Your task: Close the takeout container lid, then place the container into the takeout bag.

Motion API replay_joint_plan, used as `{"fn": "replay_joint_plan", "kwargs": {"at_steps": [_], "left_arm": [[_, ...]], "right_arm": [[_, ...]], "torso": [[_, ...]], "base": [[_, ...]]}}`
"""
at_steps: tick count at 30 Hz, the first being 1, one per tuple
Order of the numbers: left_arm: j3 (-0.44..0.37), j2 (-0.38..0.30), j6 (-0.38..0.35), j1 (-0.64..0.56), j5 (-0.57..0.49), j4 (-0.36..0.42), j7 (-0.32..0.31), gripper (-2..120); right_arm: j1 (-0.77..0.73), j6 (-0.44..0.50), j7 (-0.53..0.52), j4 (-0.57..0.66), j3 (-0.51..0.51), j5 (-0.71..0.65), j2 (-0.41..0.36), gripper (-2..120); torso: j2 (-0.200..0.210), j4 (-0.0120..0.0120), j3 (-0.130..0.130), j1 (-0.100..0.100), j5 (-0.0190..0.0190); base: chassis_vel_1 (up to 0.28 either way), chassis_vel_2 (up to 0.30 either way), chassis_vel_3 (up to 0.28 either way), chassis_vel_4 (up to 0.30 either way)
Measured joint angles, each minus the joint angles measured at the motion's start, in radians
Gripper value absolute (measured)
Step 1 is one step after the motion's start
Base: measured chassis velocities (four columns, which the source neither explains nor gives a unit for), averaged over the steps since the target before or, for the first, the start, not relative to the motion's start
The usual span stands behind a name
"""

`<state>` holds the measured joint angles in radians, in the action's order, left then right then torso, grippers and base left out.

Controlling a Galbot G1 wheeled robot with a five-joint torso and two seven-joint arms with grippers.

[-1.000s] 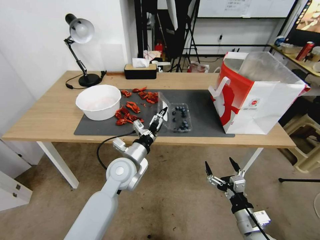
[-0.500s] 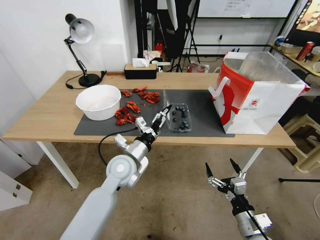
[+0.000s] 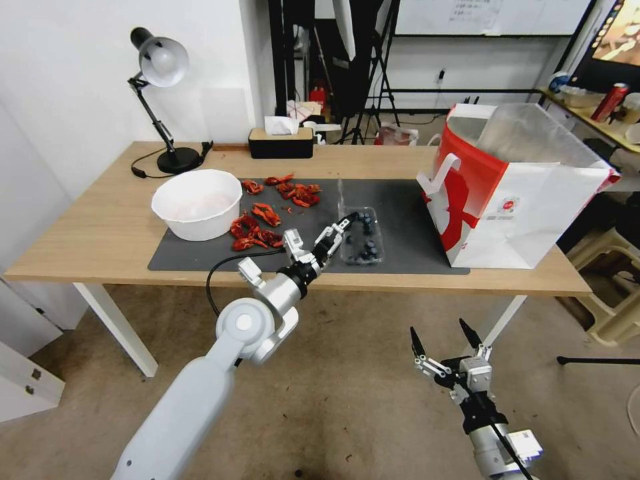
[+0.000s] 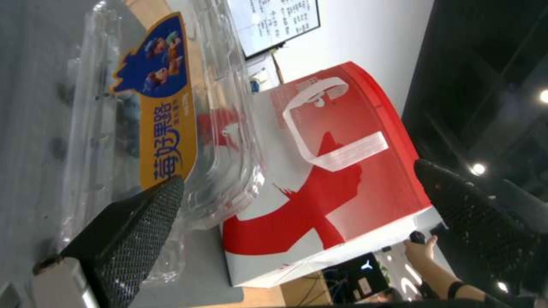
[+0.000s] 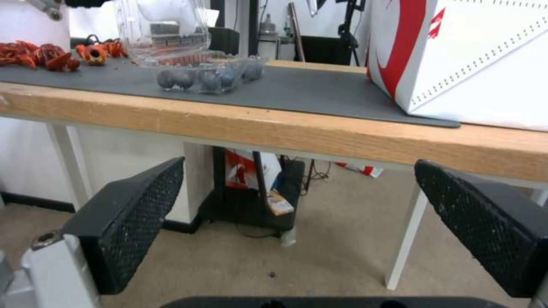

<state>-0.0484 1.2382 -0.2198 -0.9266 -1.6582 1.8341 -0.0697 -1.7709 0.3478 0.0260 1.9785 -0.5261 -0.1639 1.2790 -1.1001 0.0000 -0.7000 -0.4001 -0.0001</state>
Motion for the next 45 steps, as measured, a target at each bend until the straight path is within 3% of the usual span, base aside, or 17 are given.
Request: {"fn": "replay_joint_plan", "kwargs": {"at_steps": [17, 25, 35, 45], "left_arm": [[0.049, 0.004, -0.009, 0.094, -0.034, -0.080, 0.004, 100], [0.079, 0.024, -0.003, 0.157, -0.043, -0.152, 0.000, 100], [0.102, 0.027, 0.004, 0.199, -0.045, -0.192, -0.003, 93], [0.127, 0.026, 0.013, 0.228, -0.021, -0.204, -0.036, 55]], "right_arm": [[0.009, 0.004, -0.001, -0.017, 0.002, 0.006, 0.010, 100], [0.015, 0.004, -0.003, -0.024, 0.002, 0.006, 0.013, 100], [0.016, 0.003, -0.005, -0.025, 0.001, 0.003, 0.012, 100], [0.010, 0.003, -0.006, -0.013, 0.000, -0.002, 0.005, 100]], "torso": [[0.000, 0.0000, 0.000, 0.000, 0.0001], [0.000, 0.0000, 0.000, 0.000, 0.0001], [0.000, 0.0000, 0.000, 0.000, 0.0001], [0.000, 0.0000, 0.000, 0.000, 0.0001]], "base": [[0.000, 0.000, 0.000, 0.000], [0.000, 0.000, 0.000, 0.000], [0.000, 0.000, 0.000, 0.000], [0.000, 0.000, 0.000, 0.000]]}}
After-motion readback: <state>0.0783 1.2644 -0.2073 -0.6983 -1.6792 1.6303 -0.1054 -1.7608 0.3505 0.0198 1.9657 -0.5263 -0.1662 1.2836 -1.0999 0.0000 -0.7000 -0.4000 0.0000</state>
